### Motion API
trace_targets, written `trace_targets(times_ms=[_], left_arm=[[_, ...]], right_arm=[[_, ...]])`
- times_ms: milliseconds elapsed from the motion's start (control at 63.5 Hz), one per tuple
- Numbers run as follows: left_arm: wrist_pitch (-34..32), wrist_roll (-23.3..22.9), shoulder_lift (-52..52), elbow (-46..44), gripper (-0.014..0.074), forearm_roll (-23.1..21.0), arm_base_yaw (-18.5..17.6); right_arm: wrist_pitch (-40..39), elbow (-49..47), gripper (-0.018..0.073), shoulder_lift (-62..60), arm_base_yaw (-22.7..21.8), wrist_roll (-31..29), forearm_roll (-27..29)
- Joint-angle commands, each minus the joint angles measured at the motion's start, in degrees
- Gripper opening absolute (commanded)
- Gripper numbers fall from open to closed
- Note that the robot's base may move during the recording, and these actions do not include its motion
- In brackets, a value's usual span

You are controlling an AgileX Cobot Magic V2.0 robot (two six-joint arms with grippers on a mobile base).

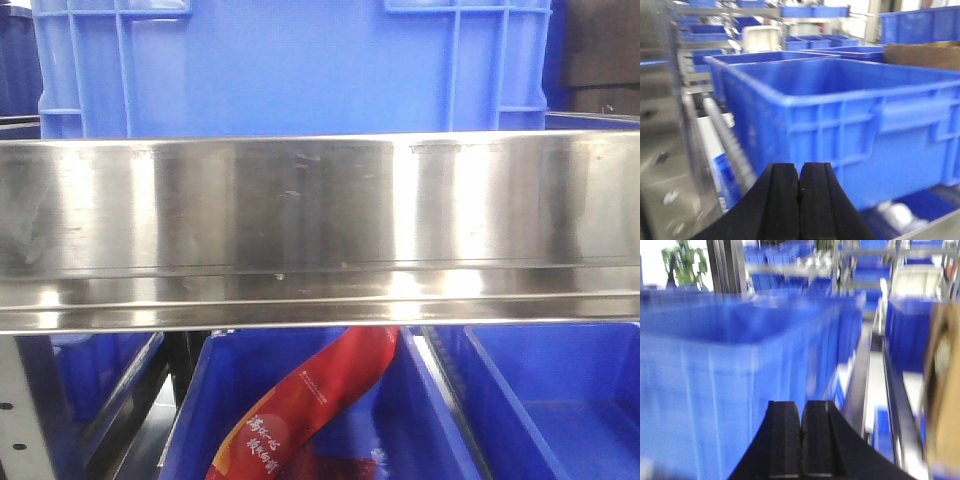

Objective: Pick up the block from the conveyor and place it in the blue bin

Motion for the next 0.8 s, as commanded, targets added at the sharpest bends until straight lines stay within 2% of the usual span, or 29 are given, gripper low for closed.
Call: trace_targets(times_ms=[0,236,787], left_arm=[[-0.65,0.06,-5.71,3.21,-0.0111,-0.6,1.8],[-0.8,0.06,-14.2,4.84,-0.0111,-0.6,4.66],[-0.8,0.06,-16.72,4.84,-0.0111,-0.6,4.75]], right_arm=[[-0.54,4.55,-0.0168,-5.3,-0.35,0.0,-0.35],[0.07,7.03,-0.0168,-14.28,-0.35,0.0,-0.35],[-0.17,7.03,-0.0168,-15.9,-0.35,0.0,-0.35]])
